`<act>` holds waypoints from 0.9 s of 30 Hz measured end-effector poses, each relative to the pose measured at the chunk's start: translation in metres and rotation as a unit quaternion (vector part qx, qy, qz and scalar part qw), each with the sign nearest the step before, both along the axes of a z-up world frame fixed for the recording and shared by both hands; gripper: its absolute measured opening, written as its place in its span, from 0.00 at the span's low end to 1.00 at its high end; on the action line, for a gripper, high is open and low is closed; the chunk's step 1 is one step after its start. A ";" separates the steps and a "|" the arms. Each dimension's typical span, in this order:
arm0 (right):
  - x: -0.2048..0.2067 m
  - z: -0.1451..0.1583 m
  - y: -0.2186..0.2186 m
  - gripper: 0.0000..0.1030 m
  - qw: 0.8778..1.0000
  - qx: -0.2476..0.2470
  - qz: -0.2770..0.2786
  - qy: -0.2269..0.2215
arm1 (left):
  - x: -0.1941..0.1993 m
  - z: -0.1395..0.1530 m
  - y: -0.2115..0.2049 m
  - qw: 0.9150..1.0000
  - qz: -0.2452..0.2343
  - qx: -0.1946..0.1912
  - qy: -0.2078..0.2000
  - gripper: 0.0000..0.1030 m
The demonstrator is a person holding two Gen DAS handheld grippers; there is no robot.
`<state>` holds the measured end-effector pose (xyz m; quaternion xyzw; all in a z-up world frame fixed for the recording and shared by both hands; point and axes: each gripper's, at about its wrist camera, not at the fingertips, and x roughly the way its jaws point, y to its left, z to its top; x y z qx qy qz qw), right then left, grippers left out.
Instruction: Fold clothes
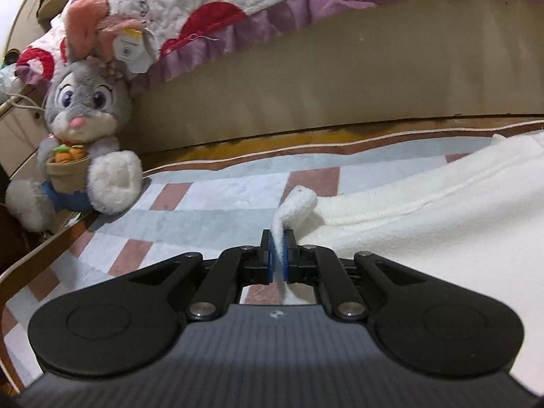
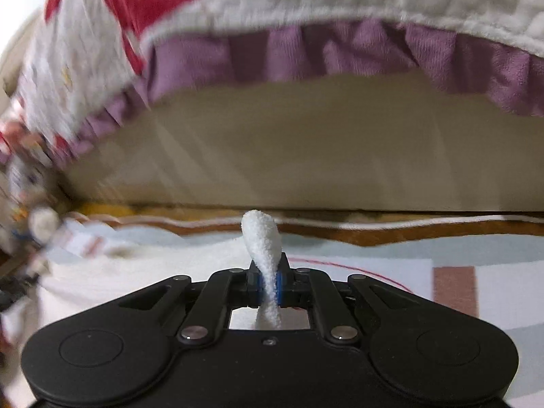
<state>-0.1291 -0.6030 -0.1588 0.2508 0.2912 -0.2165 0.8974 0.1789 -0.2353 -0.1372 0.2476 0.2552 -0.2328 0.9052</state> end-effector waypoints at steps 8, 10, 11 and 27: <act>0.012 -0.013 -0.019 0.07 1.000 0.009 -0.007 0.016 | 0.007 -0.012 -0.004 0.999 0.009 0.010 0.039 0.14; 0.016 -0.026 -0.022 0.13 0.999 0.021 -0.018 0.044 | 0.006 -0.014 0.001 0.998 0.032 0.013 0.054 0.25; 0.016 -0.031 -0.025 0.13 0.998 0.027 -0.032 0.054 | 0.002 -0.010 0.008 0.998 0.045 0.002 0.050 0.37; -0.011 0.027 -0.013 0.31 0.986 -0.082 -0.082 0.120 | -0.141 0.020 0.148 0.983 0.110 -0.090 0.119 0.52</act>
